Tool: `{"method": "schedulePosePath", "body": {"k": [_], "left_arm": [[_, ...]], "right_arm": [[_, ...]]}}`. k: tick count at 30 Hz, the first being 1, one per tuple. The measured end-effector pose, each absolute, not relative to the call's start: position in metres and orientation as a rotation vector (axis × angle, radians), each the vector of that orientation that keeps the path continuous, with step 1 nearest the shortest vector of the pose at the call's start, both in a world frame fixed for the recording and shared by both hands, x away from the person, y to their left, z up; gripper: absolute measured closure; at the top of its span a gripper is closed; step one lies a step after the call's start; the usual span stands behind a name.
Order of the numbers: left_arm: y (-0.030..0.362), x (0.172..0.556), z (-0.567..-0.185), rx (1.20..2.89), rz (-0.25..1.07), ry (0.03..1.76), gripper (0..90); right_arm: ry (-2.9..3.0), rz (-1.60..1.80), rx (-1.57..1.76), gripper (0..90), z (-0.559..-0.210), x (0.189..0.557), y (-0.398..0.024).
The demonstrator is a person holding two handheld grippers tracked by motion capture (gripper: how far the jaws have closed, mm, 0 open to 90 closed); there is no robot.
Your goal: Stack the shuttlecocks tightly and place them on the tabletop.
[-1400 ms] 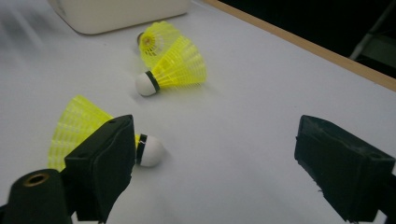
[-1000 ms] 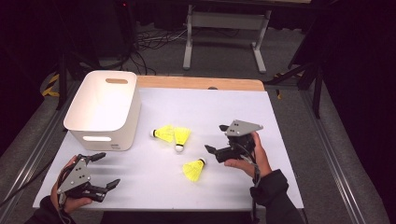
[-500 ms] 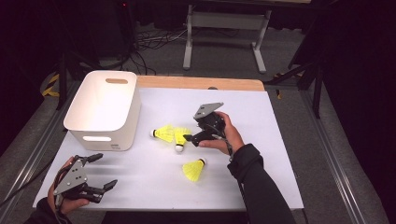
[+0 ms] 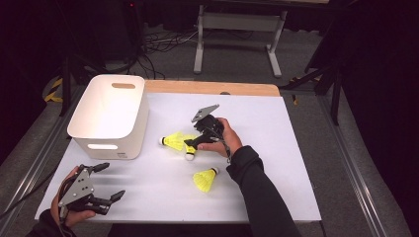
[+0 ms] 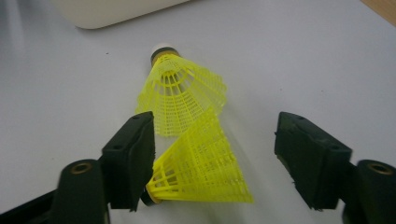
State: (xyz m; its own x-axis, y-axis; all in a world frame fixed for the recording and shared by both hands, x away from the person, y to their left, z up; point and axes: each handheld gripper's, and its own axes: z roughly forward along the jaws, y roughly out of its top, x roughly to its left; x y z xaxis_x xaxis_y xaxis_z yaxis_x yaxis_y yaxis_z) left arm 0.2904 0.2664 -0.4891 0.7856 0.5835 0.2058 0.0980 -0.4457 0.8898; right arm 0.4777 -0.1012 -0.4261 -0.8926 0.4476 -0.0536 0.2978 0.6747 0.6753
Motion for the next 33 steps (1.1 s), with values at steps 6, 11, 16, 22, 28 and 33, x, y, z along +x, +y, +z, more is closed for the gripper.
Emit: {"method": "schedulePosePath", "body": {"k": [6, 11, 16, 22, 28, 33], "left_arm": [[0.267, 0.291, -0.490, 1.984, 0.611, 0.513, 3.9], [0.266, 0.291, -0.489, 1.989, 0.617, 0.513, 4.0], [0.265, 0.291, -0.490, 1.989, 0.611, 0.518, 4.1], [0.265, 0.291, -0.490, 1.992, 0.612, 0.522, 4.2], [0.265, 0.291, -0.489, 1.992, 0.618, 0.521, 4.3], [0.265, 0.291, -0.490, 1.994, 0.617, 0.526, 4.4]], "right_arm": [[2.737, 0.959, 0.585, 51.3, -0.432, 0.480, -0.096], [2.751, 0.998, 0.599, 69.1, -0.429, 0.479, -0.101], [2.745, 1.028, 0.612, 81.0, -0.420, 0.475, -0.109], [2.735, 1.142, 0.603, 90.0, -0.410, 0.471, -0.119], [2.733, 1.158, 0.602, 90.0, -0.408, 0.468, -0.117], [2.709, 1.173, 0.578, 90.0, -0.406, 0.466, -0.117]]}}
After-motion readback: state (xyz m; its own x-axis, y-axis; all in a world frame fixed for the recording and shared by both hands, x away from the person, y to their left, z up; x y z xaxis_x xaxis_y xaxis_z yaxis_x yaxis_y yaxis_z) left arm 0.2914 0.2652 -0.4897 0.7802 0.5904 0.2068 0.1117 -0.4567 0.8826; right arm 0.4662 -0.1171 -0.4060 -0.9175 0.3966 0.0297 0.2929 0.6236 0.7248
